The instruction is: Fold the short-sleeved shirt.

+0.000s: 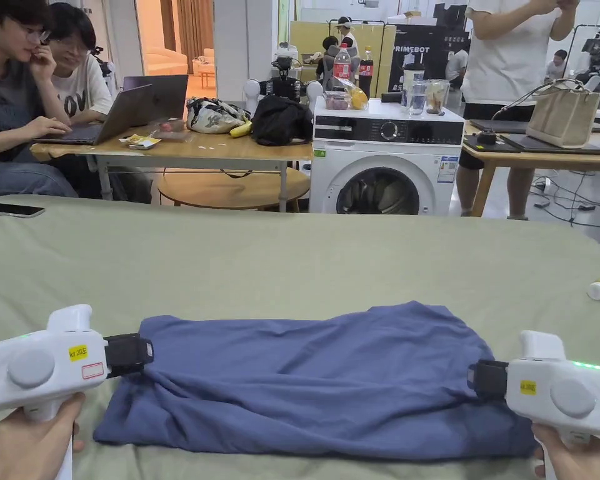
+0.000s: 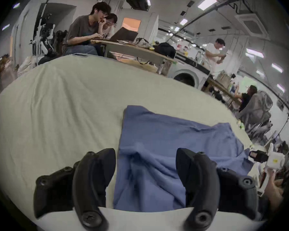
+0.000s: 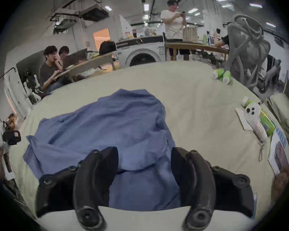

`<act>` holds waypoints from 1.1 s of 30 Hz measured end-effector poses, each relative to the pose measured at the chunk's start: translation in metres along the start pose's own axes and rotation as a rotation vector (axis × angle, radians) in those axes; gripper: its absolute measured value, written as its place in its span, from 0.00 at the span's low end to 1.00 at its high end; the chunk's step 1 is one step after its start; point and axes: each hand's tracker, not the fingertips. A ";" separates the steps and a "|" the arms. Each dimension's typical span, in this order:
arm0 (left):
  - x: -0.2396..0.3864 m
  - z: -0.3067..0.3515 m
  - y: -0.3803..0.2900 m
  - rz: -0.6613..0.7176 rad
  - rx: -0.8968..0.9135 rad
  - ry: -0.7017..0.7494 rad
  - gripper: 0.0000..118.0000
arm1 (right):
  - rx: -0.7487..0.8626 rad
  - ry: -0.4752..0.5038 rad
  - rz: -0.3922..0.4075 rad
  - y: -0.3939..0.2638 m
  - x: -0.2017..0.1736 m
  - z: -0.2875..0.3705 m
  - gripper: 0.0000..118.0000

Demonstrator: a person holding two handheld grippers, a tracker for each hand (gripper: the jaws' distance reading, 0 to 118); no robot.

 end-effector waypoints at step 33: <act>-0.031 -0.024 -0.042 0.111 -0.201 -0.013 0.35 | 0.019 0.121 -0.017 -0.019 0.010 0.103 0.00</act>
